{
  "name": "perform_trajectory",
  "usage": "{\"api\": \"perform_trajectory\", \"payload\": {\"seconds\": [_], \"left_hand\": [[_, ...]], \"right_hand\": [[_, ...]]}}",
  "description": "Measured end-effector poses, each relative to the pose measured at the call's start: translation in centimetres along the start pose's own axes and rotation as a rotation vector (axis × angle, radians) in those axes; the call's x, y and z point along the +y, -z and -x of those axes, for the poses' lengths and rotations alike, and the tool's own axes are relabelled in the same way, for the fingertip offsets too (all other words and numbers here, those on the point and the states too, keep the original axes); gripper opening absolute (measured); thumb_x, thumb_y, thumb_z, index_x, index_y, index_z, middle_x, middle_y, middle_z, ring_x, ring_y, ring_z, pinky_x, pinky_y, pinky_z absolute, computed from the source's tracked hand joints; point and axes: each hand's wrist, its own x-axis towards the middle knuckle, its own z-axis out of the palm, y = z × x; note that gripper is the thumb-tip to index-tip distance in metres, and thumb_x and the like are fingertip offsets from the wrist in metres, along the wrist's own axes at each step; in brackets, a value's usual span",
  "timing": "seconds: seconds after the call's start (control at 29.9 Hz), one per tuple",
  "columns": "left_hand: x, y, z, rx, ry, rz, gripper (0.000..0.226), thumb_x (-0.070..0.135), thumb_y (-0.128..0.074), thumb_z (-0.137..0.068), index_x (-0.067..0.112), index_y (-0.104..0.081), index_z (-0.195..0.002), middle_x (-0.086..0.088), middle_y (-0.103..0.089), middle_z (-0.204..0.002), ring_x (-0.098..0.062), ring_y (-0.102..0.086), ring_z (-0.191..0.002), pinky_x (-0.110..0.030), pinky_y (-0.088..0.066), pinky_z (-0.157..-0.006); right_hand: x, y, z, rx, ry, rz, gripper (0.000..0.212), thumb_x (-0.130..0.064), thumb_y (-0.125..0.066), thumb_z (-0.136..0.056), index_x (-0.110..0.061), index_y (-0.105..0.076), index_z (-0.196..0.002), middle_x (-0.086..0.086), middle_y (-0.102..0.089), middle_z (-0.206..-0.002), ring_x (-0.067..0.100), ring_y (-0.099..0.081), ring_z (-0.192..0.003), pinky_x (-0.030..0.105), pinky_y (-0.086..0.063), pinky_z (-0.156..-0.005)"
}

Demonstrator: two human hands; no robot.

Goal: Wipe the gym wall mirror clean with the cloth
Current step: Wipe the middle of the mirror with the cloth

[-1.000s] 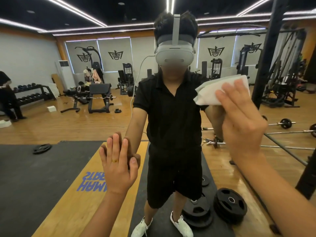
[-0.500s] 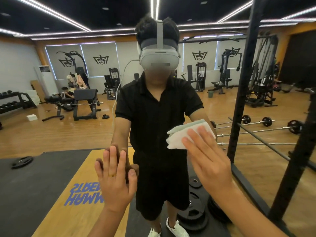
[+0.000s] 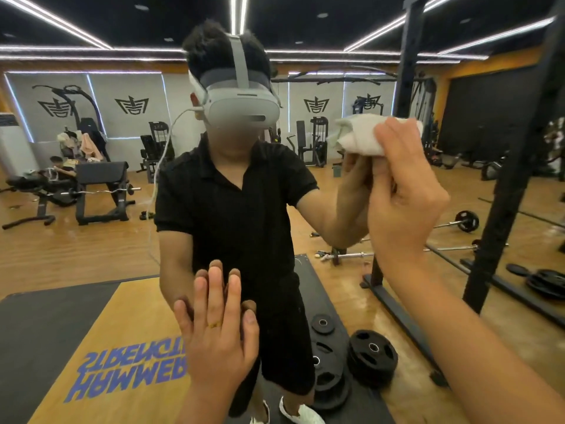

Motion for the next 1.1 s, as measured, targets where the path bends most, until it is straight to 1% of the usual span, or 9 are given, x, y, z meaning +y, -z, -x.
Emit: {"api": "perform_trajectory", "payload": {"seconds": [0.1,0.17,0.27,0.37,0.6,0.74,0.84,0.97,1.1], "left_hand": [[0.1,0.0,0.2,-0.002,0.005,0.005,0.071,0.028,-0.041,-0.099,0.016,-0.017,-0.165,-0.008,-0.007,-0.173,-0.028,-0.006,-0.159,-0.052,-0.001,-0.126],[0.0,0.0,0.1,0.01,0.009,0.007,0.069,0.028,-0.04,-0.1,0.016,-0.018,-0.164,-0.009,-0.009,-0.173,-0.028,-0.007,-0.159,-0.052,0.0,-0.126],[-0.1,0.1,0.0,0.003,0.004,0.009,0.07,0.028,-0.04,-0.099,0.015,-0.018,-0.164,-0.009,-0.008,-0.173,-0.028,-0.006,-0.159,-0.051,0.001,-0.126],[0.1,0.2,0.1,0.006,0.003,0.007,0.071,0.027,-0.04,-0.098,0.015,-0.018,-0.164,-0.009,-0.008,-0.173,-0.028,-0.005,-0.159,-0.05,0.002,-0.126],[0.3,0.2,-0.1,0.005,0.009,0.024,0.071,0.027,-0.04,-0.098,0.015,-0.018,-0.164,-0.008,-0.008,-0.173,-0.027,-0.005,-0.159,-0.05,0.002,-0.126],[0.2,0.3,-0.2,0.006,0.009,0.031,0.071,0.027,-0.04,-0.098,0.015,-0.018,-0.164,-0.009,-0.008,-0.173,-0.027,-0.004,-0.159,-0.051,0.002,-0.126],[0.0,0.5,-0.3,0.005,0.008,0.045,0.071,0.026,-0.042,-0.098,0.015,-0.019,-0.164,-0.008,-0.008,-0.173,-0.026,-0.004,-0.16,-0.05,0.003,-0.126],[1.0,0.6,-0.6,0.039,0.083,0.127,0.061,0.022,-0.047,-0.096,0.003,-0.037,-0.153,-0.011,-0.013,-0.171,-0.031,-0.008,-0.159,-0.055,0.0,-0.126],[4.5,0.7,-1.6,0.053,0.044,0.236,0.053,0.016,-0.052,-0.094,0.0,-0.044,-0.144,-0.01,-0.021,-0.169,-0.038,-0.012,-0.158,-0.062,-0.015,-0.125]], "right_hand": [[-2.1,-0.1,4.4,-0.056,0.04,0.053,0.03,-0.017,-0.055,-0.108,-0.004,-0.066,-0.133,0.011,-0.06,-0.141,0.035,-0.059,-0.133,0.04,-0.048,-0.112],[-2.8,0.2,8.8,-0.145,0.113,0.096,0.029,-0.007,-0.068,-0.1,-0.004,-0.068,-0.129,0.012,-0.063,-0.139,0.034,-0.061,-0.13,0.029,-0.046,-0.114],[-2.8,0.7,12.0,-0.25,0.269,0.065,0.036,-0.005,-0.077,-0.093,-0.007,-0.068,-0.127,0.012,-0.064,-0.137,0.031,-0.061,-0.131,0.04,-0.049,-0.112],[-1.4,1.2,8.6,-0.252,0.379,0.069,0.03,-0.011,-0.073,-0.098,-0.008,-0.068,-0.127,0.012,-0.065,-0.135,0.032,-0.062,-0.129,0.043,-0.054,-0.106],[-1.0,-0.6,-0.2,0.028,0.119,0.042,0.033,-0.023,-0.047,-0.111,-0.003,-0.065,-0.13,0.01,-0.06,-0.138,0.036,-0.06,-0.13,0.043,-0.054,-0.107],[-1.7,-0.3,5.6,-0.083,0.121,0.019,0.027,-0.013,-0.057,-0.106,-0.008,-0.062,-0.133,0.008,-0.061,-0.139,0.035,-0.059,-0.133,0.04,-0.046,-0.115],[-0.7,0.9,8.2,-0.176,0.225,0.054,0.037,-0.005,-0.076,-0.094,-0.009,-0.067,-0.129,0.01,-0.065,-0.136,0.029,-0.06,-0.132,0.041,-0.051,-0.11],[1.6,2.7,6.0,-0.26,0.409,0.046,0.038,-0.007,-0.075,-0.096,-0.009,-0.066,-0.132,0.01,-0.065,-0.138,0.026,-0.06,-0.132,0.043,-0.055,-0.104],[4.2,4.3,3.6,-0.262,0.457,0.048,0.038,-0.006,-0.074,-0.096,-0.008,-0.064,-0.132,0.012,-0.063,-0.138,0.03,-0.06,-0.132,0.05,-0.054,-0.104]]}}
